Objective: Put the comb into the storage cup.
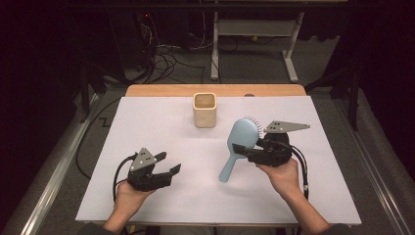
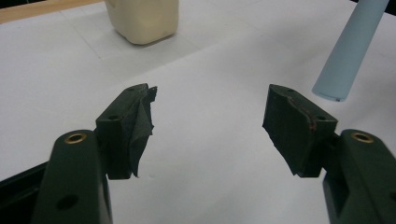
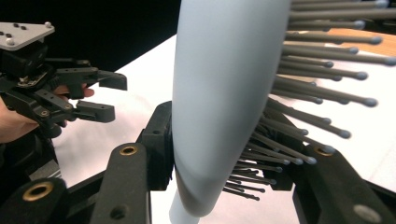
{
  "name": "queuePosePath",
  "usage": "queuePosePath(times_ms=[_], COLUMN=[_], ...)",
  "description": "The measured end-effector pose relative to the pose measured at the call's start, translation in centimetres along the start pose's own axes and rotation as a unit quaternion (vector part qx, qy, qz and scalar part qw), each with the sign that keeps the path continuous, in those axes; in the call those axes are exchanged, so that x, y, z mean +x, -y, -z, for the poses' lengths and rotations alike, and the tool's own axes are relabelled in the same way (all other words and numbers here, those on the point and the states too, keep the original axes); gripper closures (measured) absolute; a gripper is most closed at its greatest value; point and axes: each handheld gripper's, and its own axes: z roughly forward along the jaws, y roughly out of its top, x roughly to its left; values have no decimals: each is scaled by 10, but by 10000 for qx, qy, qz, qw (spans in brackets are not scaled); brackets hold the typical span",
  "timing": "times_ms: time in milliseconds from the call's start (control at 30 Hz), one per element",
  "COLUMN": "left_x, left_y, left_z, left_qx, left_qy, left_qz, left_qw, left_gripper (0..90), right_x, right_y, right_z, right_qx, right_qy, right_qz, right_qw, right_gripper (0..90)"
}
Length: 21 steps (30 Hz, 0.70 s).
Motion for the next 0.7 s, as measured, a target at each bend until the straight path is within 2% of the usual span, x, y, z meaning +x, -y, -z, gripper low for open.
queuePosePath(times_ms=[167, 233, 367, 700], left_x=[5, 6, 9, 19], left_y=[6, 8, 14, 27], left_z=[3, 4, 9, 21], left_qx=[-69, -117, -154, -286], left_qy=[-67, -171, -251, -412], left_qz=[24, 29, 24, 159], left_qw=[10000, 9998, 9996, 9986], left_gripper=[323, 321, 317, 317], right_x=[-5, -7, -10, -14], right_y=[0, 0, -1, -4], right_z=[4, 5, 7, 9], right_qx=[-25, -35, -41, -42], right_qy=[49, 63, 84, 191], right_qz=[-42, -70, -130, -158], right_qw=[10000, 9999, 9999, 9997], right_gripper=[541, 541, 540, 540])
